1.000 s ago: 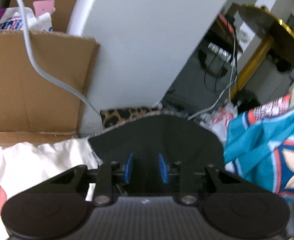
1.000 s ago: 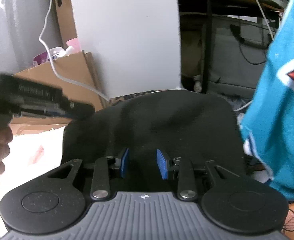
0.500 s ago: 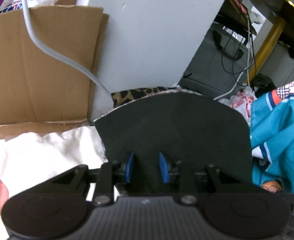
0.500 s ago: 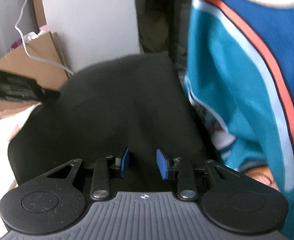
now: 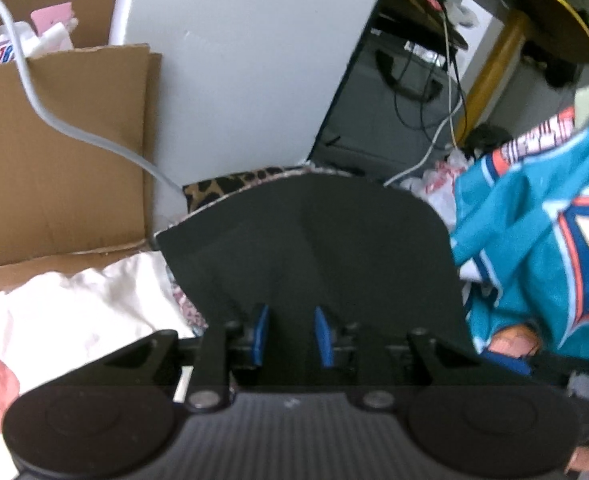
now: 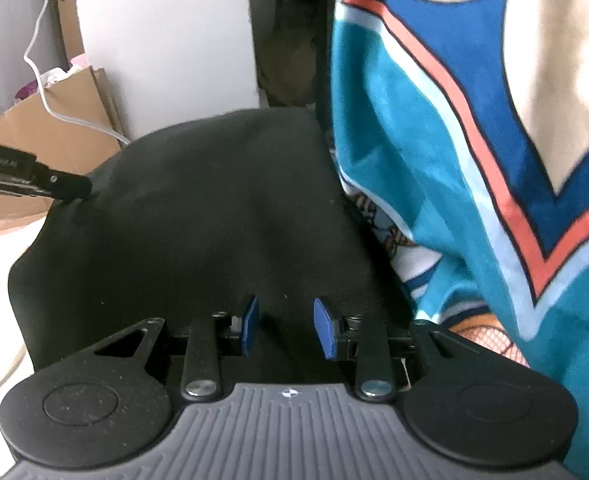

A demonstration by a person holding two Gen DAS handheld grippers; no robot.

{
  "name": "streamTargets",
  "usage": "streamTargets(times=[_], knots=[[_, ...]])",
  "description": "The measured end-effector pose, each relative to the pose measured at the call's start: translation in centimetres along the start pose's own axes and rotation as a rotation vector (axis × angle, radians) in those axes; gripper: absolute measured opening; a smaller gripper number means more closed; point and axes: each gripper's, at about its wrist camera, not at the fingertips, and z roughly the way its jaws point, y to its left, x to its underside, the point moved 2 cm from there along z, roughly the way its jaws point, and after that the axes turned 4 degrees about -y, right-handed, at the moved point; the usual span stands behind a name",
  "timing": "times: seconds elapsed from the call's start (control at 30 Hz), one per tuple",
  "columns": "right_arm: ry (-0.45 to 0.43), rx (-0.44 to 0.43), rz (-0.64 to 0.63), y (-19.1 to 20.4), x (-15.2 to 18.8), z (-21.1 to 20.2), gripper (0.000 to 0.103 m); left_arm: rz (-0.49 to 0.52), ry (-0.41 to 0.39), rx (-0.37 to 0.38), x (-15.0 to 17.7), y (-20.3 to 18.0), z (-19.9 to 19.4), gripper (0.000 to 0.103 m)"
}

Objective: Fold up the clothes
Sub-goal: 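Lower the folded black shorts onto the duvet beside the pillow with both tools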

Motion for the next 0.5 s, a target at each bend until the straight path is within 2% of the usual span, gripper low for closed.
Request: streamTargets(times=[0.23,0.5], knots=[[0.026,0.020,0.007,-0.3,0.6,0.3,0.038,0.015,0.002,-0.011,1.0,0.3,0.7,0.028],[-0.059,0.002,-0.024,1.5,-3.7,1.4,0.038,0.010,0.009,0.007,1.0,0.5,0.9,0.029]])
